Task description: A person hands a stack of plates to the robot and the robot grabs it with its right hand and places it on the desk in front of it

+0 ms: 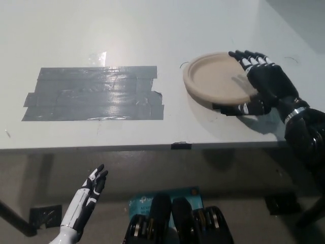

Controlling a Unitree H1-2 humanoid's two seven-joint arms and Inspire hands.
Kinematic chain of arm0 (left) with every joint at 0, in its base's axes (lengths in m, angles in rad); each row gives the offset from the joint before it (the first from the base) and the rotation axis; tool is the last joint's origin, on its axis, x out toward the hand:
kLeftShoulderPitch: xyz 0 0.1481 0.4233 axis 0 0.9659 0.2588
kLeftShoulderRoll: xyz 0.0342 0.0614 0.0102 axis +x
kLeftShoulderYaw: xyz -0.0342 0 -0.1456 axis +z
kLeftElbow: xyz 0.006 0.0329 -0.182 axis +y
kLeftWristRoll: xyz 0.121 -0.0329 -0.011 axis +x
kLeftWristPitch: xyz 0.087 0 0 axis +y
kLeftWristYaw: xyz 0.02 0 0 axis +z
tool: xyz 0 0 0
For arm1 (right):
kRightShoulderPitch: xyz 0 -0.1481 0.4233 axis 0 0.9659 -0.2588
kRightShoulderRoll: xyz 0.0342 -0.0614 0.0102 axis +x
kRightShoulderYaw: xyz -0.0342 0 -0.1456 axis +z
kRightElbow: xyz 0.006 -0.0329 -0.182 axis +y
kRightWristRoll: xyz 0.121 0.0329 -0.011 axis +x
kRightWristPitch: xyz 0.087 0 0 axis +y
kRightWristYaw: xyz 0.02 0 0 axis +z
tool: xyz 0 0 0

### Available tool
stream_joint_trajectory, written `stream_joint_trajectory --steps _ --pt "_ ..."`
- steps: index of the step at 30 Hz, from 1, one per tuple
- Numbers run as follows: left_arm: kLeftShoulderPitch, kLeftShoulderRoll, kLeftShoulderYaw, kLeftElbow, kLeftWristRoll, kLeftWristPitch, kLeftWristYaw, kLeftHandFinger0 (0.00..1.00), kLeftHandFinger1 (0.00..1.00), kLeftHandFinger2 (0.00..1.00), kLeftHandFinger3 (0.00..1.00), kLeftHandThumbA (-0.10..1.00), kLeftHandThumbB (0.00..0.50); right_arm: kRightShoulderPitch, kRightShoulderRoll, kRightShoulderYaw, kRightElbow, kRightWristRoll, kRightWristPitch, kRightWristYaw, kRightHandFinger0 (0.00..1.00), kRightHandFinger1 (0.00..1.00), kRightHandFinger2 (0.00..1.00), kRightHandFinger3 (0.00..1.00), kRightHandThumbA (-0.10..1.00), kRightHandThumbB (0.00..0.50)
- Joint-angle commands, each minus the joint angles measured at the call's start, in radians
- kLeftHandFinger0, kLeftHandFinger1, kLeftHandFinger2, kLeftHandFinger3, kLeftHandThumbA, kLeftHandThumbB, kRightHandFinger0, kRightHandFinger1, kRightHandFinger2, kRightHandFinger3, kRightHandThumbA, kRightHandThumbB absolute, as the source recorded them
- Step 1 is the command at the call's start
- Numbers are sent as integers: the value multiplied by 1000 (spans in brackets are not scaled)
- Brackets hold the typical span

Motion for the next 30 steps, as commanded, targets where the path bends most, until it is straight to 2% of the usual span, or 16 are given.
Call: stream_joint_trajectory --steps 1,10,16,18,20,22,25,30 --pt "-49 19 5 -45 -19 -27 -27 1000 1000 1000 1000 949 261 -178 -298 -246 -727 1528 397 654 1000 1000 1000 1000 1000 500" --pt "-61 19 5 -46 -14 -20 -25 1000 1000 1000 1000 959 263 -152 -307 -295 -739 1566 397 613 1000 1000 1000 1000 1000 500" --pt "-76 19 6 -42 -14 -21 -23 1000 1000 1000 1000 961 260 -144 -314 -385 -779 1586 394 544 1000 1000 1000 1000 1000 500" --pt "-92 21 10 -37 -15 -22 -22 1000 1000 1000 1000 960 258 -141 -329 -427 -811 1565 343 489 1000 1000 1000 1000 1000 500" --pt "-110 25 13 -36 -24 -23 -27 1000 1000 1000 1000 953 239 -110 -363 -464 -880 1568 278 372 1000 1000 1000 1000 1000 500" --pt "-123 25 13 -27 -24 -30 -28 1000 1000 1000 1000 953 232 -95 -383 -477 -913 1561 260 332 1000 1000 1000 1000 1000 500" --pt "-147 21 15 -11 -29 -27 -27 1000 1000 1000 1000 958 239 12 -434 -515 -1030 1521 125 207 1000 1000 1000 1000 1000 500" --pt "-149 23 12 -12 -22 -31 -26 1000 1000 1000 1000 972 239 200 -405 -501 -1180 1422 41 31 1000 1000 1000 1000 1000 500"
